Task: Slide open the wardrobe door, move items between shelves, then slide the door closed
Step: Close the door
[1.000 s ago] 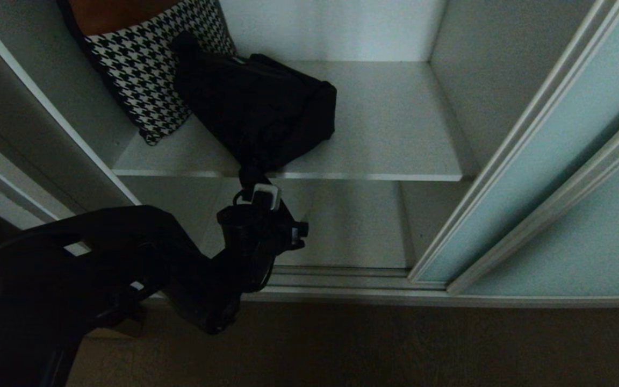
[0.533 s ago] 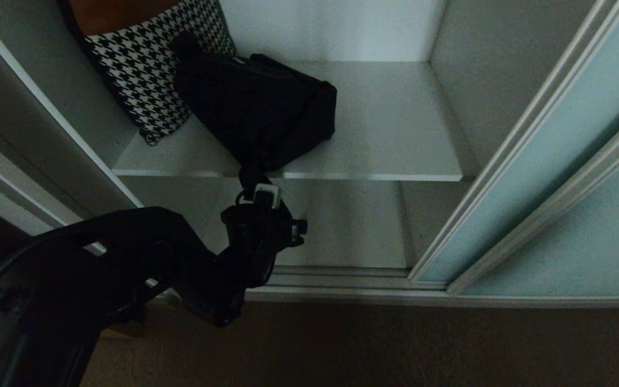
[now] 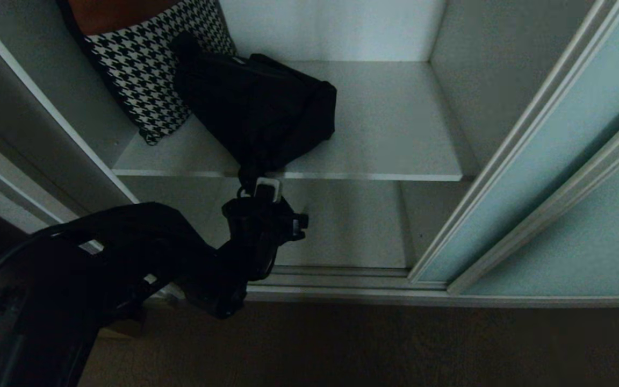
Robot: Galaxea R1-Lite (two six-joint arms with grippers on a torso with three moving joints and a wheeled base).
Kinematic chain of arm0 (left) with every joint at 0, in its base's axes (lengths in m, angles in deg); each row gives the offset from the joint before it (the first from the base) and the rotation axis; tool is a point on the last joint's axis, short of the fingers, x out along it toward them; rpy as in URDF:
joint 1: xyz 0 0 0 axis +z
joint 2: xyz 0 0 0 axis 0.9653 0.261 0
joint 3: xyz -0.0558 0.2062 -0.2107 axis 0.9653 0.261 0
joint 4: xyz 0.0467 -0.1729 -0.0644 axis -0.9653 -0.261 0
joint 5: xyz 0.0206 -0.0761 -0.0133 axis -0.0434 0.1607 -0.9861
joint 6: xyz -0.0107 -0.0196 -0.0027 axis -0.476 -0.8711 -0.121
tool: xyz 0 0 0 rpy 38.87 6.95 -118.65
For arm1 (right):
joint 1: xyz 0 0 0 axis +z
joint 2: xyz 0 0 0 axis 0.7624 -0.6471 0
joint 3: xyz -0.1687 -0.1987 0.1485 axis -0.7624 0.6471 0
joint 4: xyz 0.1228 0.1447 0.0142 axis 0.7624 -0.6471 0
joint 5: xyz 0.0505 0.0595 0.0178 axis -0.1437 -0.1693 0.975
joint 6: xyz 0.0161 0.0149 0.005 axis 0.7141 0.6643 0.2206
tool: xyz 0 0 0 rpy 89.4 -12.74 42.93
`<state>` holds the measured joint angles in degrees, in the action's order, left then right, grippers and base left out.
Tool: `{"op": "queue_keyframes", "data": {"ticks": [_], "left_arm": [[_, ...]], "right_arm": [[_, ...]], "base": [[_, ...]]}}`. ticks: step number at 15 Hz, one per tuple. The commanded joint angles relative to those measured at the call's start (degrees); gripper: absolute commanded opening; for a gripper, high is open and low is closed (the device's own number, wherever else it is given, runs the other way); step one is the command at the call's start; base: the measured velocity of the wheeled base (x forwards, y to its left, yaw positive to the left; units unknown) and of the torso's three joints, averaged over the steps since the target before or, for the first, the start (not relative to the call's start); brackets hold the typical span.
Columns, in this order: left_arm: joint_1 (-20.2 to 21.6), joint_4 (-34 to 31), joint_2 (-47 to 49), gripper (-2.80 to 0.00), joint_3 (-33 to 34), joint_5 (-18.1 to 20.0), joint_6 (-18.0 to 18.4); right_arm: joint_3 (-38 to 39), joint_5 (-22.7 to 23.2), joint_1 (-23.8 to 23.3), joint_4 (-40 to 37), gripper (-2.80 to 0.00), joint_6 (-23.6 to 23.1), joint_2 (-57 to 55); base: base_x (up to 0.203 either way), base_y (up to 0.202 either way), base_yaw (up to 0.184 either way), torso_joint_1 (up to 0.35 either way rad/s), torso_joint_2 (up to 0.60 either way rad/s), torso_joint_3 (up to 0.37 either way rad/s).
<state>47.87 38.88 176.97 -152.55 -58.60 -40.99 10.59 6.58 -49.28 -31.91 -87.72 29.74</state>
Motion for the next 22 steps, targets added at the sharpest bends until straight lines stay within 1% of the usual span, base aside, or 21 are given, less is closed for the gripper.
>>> {"op": "queue_keyframes", "data": {"ticks": [1, 3, 6, 7, 8, 10, 12, 14, 16, 17, 19, 22], "left_arm": [[-0.1, -0.7, -4.7, 0.0, 3.2, 0.1, 0.0], [-0.6, -3.4, -9.8, 0.0, 5.9, 0.3, -0.5], [-1.3, -6.9, -16.2, 0.0, 10.0, 0.4, -2.1], [-1.6, -8.0, -16.6, 0.0, 10.0, 0.4, -2.6], [-2.1, -10.7, -18.8, 0.0, 9.7, 0.4, -3.3], [-2.9, -18.1, -23.5, 0.0, 7.6, 0.7, -5.3], [-3.2, -21.6, -25.0, 0.0, 5.3, 0.8, -6.5], [-3.4, -26.6, -27.1, 0.0, 1.8, 0.9, -7.7], [-4.2, -33.7, -29.4, 0.0, -1.2, 1.3, -10.6], [-4.3, -34.9, -29.8, 0.0, -1.3, 2.1, -11.2], [-4.3, -35.1, -30.5, 0.0, -0.4, 2.3, -11.3], [-4.3, -34.8, -30.3, 0.0, -3.1, 2.2, -11.3]], "right_arm": [[0.0, 0.0, 0.0, 0.0, -2.8, 0.0, 0.1], [0.0, 0.0, 0.0, 0.0, -2.8, 0.0, 0.1], [0.0, 0.0, 0.0, 0.0, -2.8, 0.0, 0.1], [0.0, 0.0, 0.0, 0.0, -2.8, 0.0, 0.1], [0.0, 0.0, 0.0, 0.0, -2.8, 0.0, 0.1], [0.0, 0.0, 0.0, 0.0, -2.8, 0.0, 0.1], [0.0, 0.0, 0.0, 0.0, -2.8, 0.0, 0.1], [0.0, 0.0, 0.0, 0.0, -2.8, 0.0, 0.1], [0.0, 0.0, 0.0, 0.0, -2.8, 0.0, 0.1], [0.0, 0.0, 0.0, 0.0, -2.8, 0.0, 0.1], [0.0, 0.0, 0.0, 0.0, -2.8, 0.0, 0.1], [0.0, 0.0, 0.0, 0.0, -2.8, 0.0, 0.1]], "base": [[0.0, 0.0, 0.0, 0.0, 0.0, 0.0], [0.0, 0.0, 0.0, 0.0, 0.0, 0.0], [0.0, 0.0, 0.0, 0.0, 0.0, 0.0], [0.0, 0.0, 0.0, 0.0, 0.0, 0.0], [0.0, 0.0, 0.0, 0.0, 0.0, 0.0], [0.0, 0.0, 0.0, 0.0, 0.0, 0.0], [0.0, 0.0, 0.0, 0.0, 0.0, 0.0], [0.0, 0.0, 0.0, 0.0, 0.0, 0.0], [0.0, 0.0, 0.0, 0.0, 0.0, 0.0], [0.0, 0.0, 0.0, 0.0, 0.0, 0.0], [0.0, 0.0, 0.0, 0.0, 0.0, 0.0], [0.0, 0.0, 0.0, 0.0, 0.0, 0.0]]}}
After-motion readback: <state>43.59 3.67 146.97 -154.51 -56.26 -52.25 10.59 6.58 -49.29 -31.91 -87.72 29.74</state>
